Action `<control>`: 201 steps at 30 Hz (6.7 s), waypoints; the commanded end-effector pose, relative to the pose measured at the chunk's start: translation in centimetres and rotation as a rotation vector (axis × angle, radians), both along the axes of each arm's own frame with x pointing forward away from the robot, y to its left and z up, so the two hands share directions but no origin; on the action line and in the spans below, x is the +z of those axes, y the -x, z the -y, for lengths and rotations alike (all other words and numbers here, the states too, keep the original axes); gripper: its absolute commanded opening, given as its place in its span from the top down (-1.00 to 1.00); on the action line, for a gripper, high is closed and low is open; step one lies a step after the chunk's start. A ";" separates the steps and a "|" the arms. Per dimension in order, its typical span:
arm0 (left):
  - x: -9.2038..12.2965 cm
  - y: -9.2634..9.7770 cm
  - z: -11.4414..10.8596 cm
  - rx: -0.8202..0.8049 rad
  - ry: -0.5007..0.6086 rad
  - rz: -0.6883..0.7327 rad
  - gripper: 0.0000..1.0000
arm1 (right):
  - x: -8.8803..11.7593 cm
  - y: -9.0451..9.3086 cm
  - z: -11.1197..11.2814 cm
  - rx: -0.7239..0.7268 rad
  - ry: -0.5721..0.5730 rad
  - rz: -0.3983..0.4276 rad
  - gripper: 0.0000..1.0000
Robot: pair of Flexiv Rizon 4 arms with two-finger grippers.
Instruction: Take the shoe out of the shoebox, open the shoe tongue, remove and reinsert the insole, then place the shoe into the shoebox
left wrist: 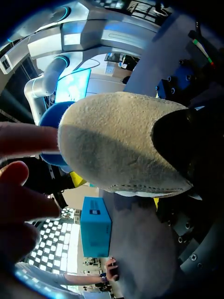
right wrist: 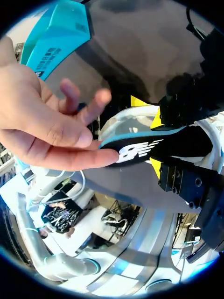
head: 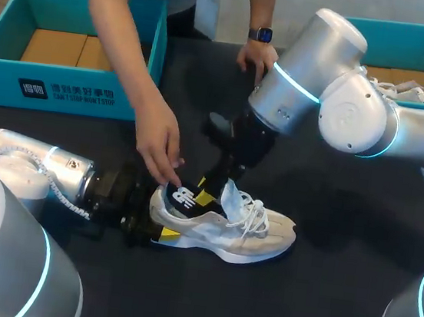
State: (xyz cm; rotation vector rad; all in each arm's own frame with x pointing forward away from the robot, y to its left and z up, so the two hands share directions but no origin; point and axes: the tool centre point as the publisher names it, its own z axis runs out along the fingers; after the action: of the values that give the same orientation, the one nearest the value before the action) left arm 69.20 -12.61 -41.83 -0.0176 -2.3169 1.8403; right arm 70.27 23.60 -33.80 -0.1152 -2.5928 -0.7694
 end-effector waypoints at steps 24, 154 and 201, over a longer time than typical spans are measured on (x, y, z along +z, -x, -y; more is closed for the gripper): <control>-0.3 -0.1 0.0 0.001 -0.001 -0.001 1.00 | -0.7 -0.2 -0.5 0.014 -0.009 0.005 0.32; -0.3 -0.1 0.0 0.001 -0.001 -0.001 1.00 | -0.7 0.3 -3.5 0.214 -0.111 -0.126 0.95; -0.3 -0.1 0.0 0.001 -0.001 -0.001 1.00 | 10.1 -4.1 -4.8 0.193 -0.202 0.363 1.00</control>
State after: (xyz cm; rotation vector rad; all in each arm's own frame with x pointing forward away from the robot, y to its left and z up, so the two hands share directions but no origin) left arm 69.20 -12.60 -41.82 -0.0176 -2.3167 1.8402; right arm 74.72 28.91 -24.87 0.3781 -2.7458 -1.0517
